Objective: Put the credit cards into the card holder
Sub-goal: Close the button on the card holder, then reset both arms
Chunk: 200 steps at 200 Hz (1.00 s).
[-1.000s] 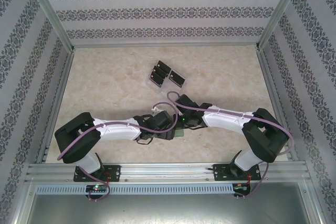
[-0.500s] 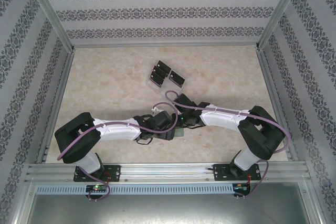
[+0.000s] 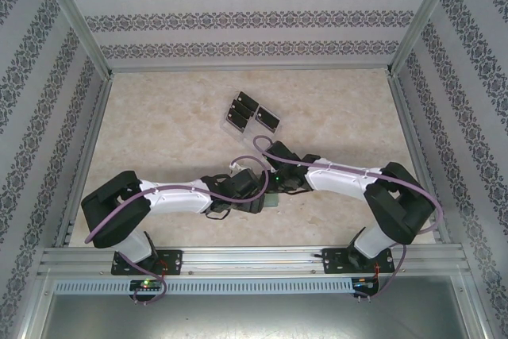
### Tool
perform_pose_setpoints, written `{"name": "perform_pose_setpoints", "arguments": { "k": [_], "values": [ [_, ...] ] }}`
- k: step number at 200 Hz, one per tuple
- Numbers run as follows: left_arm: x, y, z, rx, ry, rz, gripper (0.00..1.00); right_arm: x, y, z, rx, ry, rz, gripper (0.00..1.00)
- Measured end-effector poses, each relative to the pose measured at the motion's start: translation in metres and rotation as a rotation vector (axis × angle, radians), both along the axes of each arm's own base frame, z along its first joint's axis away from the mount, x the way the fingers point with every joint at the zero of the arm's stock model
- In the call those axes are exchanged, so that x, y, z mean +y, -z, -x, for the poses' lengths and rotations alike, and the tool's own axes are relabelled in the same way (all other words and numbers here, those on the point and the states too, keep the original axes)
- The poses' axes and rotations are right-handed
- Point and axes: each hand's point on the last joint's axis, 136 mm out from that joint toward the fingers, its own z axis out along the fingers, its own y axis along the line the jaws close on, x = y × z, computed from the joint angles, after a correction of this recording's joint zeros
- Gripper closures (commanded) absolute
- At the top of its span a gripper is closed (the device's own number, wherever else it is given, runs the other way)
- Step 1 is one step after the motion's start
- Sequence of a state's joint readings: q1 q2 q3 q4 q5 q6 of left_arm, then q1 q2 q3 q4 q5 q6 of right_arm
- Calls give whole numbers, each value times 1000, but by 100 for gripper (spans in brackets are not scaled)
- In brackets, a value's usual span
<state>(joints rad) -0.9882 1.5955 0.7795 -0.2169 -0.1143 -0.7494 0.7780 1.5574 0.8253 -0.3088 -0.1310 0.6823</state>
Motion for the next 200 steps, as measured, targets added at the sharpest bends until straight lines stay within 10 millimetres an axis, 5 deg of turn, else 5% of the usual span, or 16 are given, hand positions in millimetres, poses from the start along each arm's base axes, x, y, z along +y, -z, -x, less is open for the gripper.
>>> {"name": "perform_pose_setpoints", "arguments": {
  "k": [47,91,139,166,200],
  "values": [
    [-1,-2,-1,-4,-8,11,0,7,-43,-4,-34,-2,-90,47],
    [-2,-12,0,-12,-9,34,0,-20,-89,-21,-122,95,-159,33],
    [8,-80,-23,-138,-56,131,0,-77,-144,-45,-290,261,-206,8],
    [45,-127,-59,-249,-171,184,0,-117,-160,-57,-367,368,-178,2],
    [132,-172,-95,-411,-372,148,0,-168,-170,-72,-472,501,-56,2]
  ]
}}
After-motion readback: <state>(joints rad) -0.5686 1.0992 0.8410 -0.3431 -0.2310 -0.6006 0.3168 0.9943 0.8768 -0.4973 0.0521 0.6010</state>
